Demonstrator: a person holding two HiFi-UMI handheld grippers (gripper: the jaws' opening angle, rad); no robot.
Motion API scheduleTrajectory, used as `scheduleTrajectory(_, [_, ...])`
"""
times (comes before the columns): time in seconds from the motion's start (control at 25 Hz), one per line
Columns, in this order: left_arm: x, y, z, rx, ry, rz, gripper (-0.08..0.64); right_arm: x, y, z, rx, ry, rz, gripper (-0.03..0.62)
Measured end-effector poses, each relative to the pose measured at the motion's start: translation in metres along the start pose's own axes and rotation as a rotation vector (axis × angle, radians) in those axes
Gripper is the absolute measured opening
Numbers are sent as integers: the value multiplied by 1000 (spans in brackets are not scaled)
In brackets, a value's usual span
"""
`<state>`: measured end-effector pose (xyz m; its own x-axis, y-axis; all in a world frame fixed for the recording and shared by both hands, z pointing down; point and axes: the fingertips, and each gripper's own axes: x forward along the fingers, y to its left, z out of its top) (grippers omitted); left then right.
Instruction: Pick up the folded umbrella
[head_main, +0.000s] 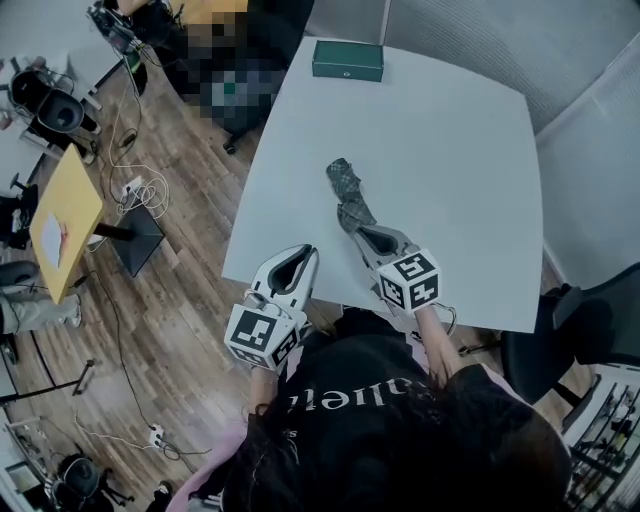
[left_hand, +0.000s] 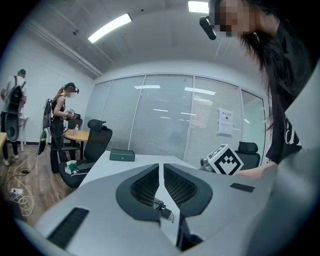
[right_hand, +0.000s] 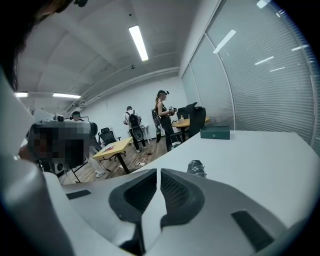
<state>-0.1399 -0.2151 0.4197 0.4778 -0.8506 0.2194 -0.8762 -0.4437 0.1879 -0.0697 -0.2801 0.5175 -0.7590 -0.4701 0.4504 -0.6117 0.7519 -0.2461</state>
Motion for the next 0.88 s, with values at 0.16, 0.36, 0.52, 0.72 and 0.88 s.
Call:
scheduleTrajectory(0.16, [15, 2, 2, 3, 15, 0, 38, 19, -29, -10, 17, 41, -12, 31])
scheduleTrajectory(0.36, [30, 6, 2, 2, 36, 8, 38, 51, -58, -14, 36, 78, -11, 31])
scheduleTrajectory(0.52, [37, 8, 3, -1, 48, 17, 38, 78, -83, -16, 58, 104, -45, 42])
scheduleTrajectory(0.72, [39, 15, 3, -8, 59, 39, 38, 112, -104, -37, 81, 194, -53, 150])
scheduleTrajectory(0.88, [38, 23, 0, -16, 67, 62, 38, 133, -112, -65, 70, 296, -51, 241])
